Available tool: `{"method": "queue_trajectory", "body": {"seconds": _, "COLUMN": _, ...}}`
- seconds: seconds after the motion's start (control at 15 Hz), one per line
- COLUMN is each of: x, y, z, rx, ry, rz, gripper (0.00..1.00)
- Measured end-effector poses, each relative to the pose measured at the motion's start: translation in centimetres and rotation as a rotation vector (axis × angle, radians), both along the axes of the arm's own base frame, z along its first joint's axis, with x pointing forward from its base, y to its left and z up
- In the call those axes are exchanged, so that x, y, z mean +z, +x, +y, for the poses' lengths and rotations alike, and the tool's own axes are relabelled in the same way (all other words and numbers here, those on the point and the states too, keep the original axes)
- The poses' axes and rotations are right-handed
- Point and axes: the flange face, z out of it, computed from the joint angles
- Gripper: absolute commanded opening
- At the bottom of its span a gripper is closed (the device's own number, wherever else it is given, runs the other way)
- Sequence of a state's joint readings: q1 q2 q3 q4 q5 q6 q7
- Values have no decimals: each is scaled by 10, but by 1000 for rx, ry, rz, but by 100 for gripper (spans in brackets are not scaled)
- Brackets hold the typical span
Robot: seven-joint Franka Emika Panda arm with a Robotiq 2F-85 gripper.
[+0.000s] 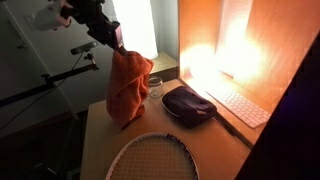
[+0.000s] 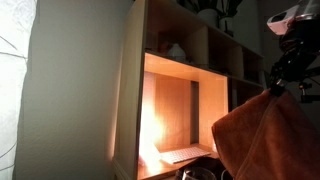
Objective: Use the towel to wipe the monitor and put the pen in the jar
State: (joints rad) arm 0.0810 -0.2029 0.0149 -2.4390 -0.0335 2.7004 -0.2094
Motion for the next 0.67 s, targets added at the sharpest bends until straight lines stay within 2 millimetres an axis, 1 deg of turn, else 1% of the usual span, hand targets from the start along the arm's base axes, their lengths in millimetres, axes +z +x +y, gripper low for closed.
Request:
{"method": "queue_trajectory", "body": {"seconds": 0.13, "x": 2, "y": 1, "z": -13, "rx": -37, "ry": 7, "rz": -3, "gripper": 4}}
{"method": "queue_trajectory", "body": {"seconds": 0.33, "x": 5, "y": 2, "z": -24, "rx": -92, "ry": 3, "rz": -11, "gripper": 4}}
{"method": "queue_trajectory", "body": {"seconds": 0.47, "x": 9, "y": 3, "z": -26, "rx": -128, "ry": -13, "rz": -25, "gripper": 4}}
{"method": "queue_trajectory", "body": {"seconds": 0.53, "x": 10, "y": 3, "z": -25, "rx": -139, "ry": -18, "rz": -31, "gripper": 11}}
{"method": "queue_trajectory", "body": {"seconds": 0.67, "x": 11, "y": 3, "z": -22, "rx": -132, "ry": -21, "rz": -33, "gripper": 11}}
